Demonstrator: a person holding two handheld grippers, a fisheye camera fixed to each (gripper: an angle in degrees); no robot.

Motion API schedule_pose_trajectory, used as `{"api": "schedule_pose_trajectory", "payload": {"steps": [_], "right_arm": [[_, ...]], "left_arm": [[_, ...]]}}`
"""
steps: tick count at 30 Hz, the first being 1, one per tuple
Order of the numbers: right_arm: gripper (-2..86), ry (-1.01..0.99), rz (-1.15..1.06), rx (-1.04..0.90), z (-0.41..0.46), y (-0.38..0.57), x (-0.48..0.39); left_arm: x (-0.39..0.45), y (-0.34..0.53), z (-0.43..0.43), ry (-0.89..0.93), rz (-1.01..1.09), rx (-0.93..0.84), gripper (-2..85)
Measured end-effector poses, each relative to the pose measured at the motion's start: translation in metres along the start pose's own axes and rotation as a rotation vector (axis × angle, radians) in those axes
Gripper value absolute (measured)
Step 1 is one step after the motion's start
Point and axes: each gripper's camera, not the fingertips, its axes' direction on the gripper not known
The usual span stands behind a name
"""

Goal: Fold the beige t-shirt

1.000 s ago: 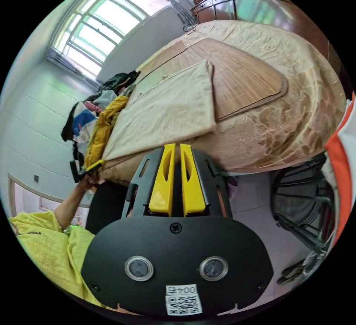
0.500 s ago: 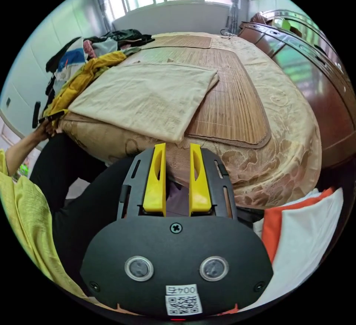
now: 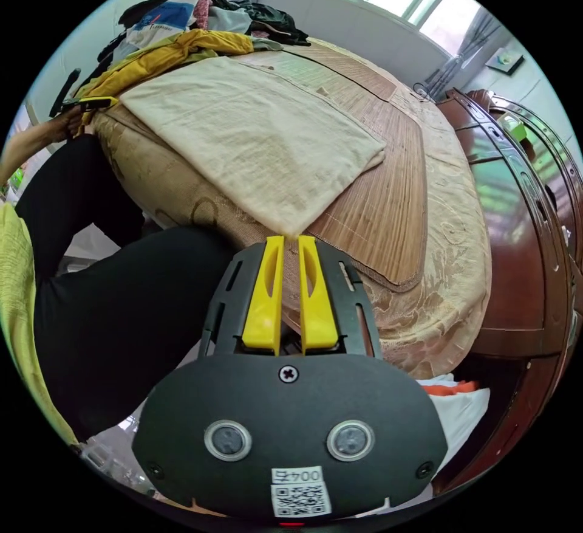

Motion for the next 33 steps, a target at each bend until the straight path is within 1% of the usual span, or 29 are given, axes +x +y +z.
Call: {"api": "schedule_pose_trajectory", "payload": {"steps": [4,6,7,10,12,14,16,18,20,21,24,25,26,33], "right_arm": [[2.7,-0.010,-0.025,0.000,0.011,0.000,-0.006],[1.4,-0.064,0.039,-0.012,0.025,0.007,0.004],[0.4,-0.096,0.110,-0.047,0.037,0.012,0.013],[-0.4,-0.118,0.261,-0.080,0.048,0.027,0.027],[-0.6,-0.133,0.353,-0.016,0.034,0.030,0.030],[-0.7,-0.181,0.433,0.107,0.011,0.023,0.027],[-0.7,-0.194,0.477,0.154,0.006,0.008,0.018],[-0.7,-0.184,0.542,0.126,0.015,-0.011,0.010],[-0.7,-0.152,0.660,0.011,0.037,-0.034,0.001],[-0.7,-0.153,0.675,-0.013,0.043,-0.040,-0.002],[-0.7,-0.246,0.712,-0.140,0.079,-0.063,-0.020],[-0.7,-0.234,0.736,-0.179,0.092,-0.069,-0.027],[-0.7,-0.193,0.741,-0.172,0.095,-0.074,-0.033],[-0.7,-0.090,0.690,-0.196,0.106,-0.093,-0.052]], "left_arm": [[-0.001,0.001,-0.002,0.015,-0.009,-0.001,0.3],[-0.002,0.001,-0.003,0.026,-0.014,0.000,0.3],[-0.002,0.001,-0.003,0.029,-0.015,0.001,0.2],[-0.003,0.003,-0.004,0.041,-0.020,0.003,0.2],[-0.002,0.004,-0.005,0.046,-0.019,0.004,0.2],[0.000,0.005,-0.006,0.046,-0.017,0.006,0.2],[0.002,0.006,-0.007,0.045,-0.016,0.007,0.2],[0.005,0.007,-0.009,0.041,-0.014,0.008,0.2],[0.009,0.008,-0.011,0.028,-0.007,0.007,0.2],[0.013,0.009,-0.011,0.015,0.000,0.008,0.1],[0.021,0.010,-0.014,-0.016,0.019,0.010,0.2],[0.023,0.011,-0.014,-0.021,0.023,0.010,0.2],[0.025,0.012,-0.015,-0.031,0.031,0.012,0.2],[0.034,0.017,-0.021,-0.060,0.059,0.023,0.3]]}}
